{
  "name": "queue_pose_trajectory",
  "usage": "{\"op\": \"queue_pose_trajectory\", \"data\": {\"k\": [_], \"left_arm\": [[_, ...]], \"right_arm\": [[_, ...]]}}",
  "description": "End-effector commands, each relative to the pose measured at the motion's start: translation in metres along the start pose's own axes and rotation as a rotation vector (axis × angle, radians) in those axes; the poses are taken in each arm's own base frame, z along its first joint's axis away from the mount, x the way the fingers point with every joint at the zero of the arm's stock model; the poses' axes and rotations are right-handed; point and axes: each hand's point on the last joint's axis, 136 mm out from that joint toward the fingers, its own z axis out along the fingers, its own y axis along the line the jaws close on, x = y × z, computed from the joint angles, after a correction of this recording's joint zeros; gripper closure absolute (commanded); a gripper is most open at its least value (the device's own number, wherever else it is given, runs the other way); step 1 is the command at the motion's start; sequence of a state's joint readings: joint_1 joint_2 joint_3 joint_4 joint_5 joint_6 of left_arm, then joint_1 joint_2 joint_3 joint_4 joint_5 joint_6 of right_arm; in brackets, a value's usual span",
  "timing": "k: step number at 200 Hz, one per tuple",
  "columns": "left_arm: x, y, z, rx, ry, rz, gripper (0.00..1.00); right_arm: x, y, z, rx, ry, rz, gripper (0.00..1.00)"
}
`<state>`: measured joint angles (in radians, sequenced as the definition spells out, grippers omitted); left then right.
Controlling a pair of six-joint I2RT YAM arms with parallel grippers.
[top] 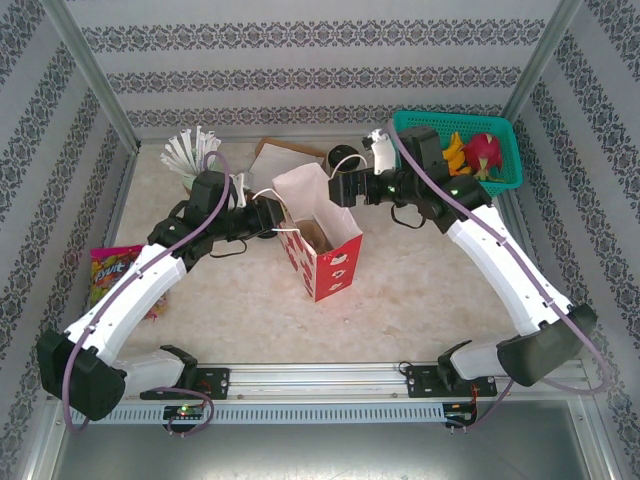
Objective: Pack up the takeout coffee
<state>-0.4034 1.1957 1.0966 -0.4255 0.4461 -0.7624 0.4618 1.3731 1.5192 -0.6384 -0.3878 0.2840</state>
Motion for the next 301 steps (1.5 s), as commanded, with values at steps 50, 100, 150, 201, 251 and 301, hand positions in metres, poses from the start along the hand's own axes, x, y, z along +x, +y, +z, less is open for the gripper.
{"op": "queue_pose_trajectory", "data": {"k": [50, 100, 150, 201, 251, 301], "left_arm": [[-0.01, -0.058, -0.032, 0.223, -0.026, 0.173, 0.25], [-0.018, -0.083, -0.057, 0.284, -0.089, 0.287, 0.05], [-0.028, -0.12, -0.106, 0.383, -0.253, 0.495, 0.0], [-0.092, -0.075, -0.135, 0.059, -0.625, 0.32, 0.0], [-0.102, -0.003, -0.117, -0.198, -0.69, 0.061, 0.0], [-0.096, 0.02, -0.099, -0.284, -0.632, -0.018, 0.0]], "right_arm": [[-0.089, -0.029, -0.032, 0.129, -0.382, 0.039, 0.02], [-0.078, -0.116, -0.028, 0.362, -0.392, 0.229, 0.02], [-0.052, -0.157, 0.024, 0.367, -0.205, 0.159, 0.02], [-0.041, -0.188, 0.091, 0.328, -0.076, 0.152, 0.02], [-0.036, -0.208, 0.145, 0.27, 0.014, 0.164, 0.02], [-0.032, -0.233, 0.175, 0.335, 0.087, 0.128, 0.02]]}}
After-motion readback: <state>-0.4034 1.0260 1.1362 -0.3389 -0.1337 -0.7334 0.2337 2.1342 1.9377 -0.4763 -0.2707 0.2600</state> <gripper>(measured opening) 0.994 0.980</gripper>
